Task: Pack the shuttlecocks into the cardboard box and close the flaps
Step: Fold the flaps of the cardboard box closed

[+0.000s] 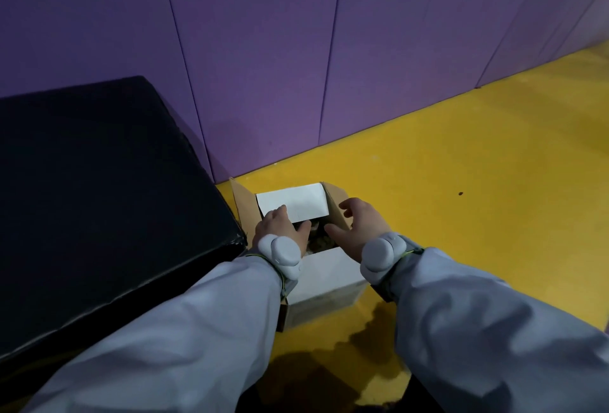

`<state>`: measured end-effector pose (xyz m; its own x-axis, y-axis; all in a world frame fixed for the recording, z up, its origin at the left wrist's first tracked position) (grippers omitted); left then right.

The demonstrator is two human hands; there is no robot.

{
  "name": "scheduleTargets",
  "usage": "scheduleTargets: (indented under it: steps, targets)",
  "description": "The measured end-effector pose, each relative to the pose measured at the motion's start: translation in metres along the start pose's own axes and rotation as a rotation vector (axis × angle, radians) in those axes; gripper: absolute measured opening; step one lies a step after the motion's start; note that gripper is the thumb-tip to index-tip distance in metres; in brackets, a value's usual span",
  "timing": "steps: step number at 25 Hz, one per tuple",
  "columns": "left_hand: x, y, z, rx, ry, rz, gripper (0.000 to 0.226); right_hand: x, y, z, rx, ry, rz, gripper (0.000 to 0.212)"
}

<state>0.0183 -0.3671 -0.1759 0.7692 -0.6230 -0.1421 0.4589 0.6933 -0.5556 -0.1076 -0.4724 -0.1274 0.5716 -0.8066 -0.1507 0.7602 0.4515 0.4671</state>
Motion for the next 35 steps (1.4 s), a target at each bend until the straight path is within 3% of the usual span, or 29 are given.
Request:
scheduleTargets:
  steps: [5, 9, 12, 20, 22, 25, 30, 35]
  targets:
    - [0.019, 0.013, -0.028, -0.012, -0.014, 0.056, 0.060, 0.027, -0.011, -0.020, 0.003, 0.049, -0.001, 0.054]
    - [0.056, 0.042, -0.065, 0.013, 0.048, 0.208, 0.057, 0.065, -0.027, -0.056, 0.038, 0.130, -0.008, 0.045]
    - [0.070, 0.058, -0.081, 0.104, -0.004, 0.222, 0.049, 0.081, -0.046, -0.083, 0.007, 0.199, -0.048, 0.053]
    - [0.097, 0.103, -0.106, 0.177, -0.065, 0.410, 0.069, 0.119, -0.088, -0.136, 0.023, 0.322, -0.119, 0.055]
    - [0.095, 0.100, -0.105, 0.210, -0.114, 0.373, 0.070, 0.122, -0.099, -0.142, 0.024, 0.337, -0.144, 0.054]
    - [0.101, 0.073, -0.113, 0.152, -0.137, 0.183, 0.068, 0.125, -0.115, -0.148, 0.014, 0.355, -0.187, 0.056]
    - [0.102, 0.028, -0.158, -0.033, 0.095, 0.028, 0.070, 0.134, -0.138, -0.145, 0.023, 0.333, -0.231, 0.055]
    - [0.100, 0.032, -0.230, 0.094, 0.442, 0.059, 0.060, 0.162, -0.198, -0.167, 0.008, 0.335, -0.324, 0.048]
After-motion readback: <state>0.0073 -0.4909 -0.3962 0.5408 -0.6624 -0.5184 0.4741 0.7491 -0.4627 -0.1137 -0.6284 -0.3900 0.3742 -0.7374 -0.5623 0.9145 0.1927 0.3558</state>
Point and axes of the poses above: each hand's wrist, its own x-axis towards the middle knuckle, its own z-axis out of the back of the hand, y = z × x, the point moved 8 cm from there along x, towards the middle knuckle, and after that the axes turned 5 degrees about -z, right-handed, at the moved point
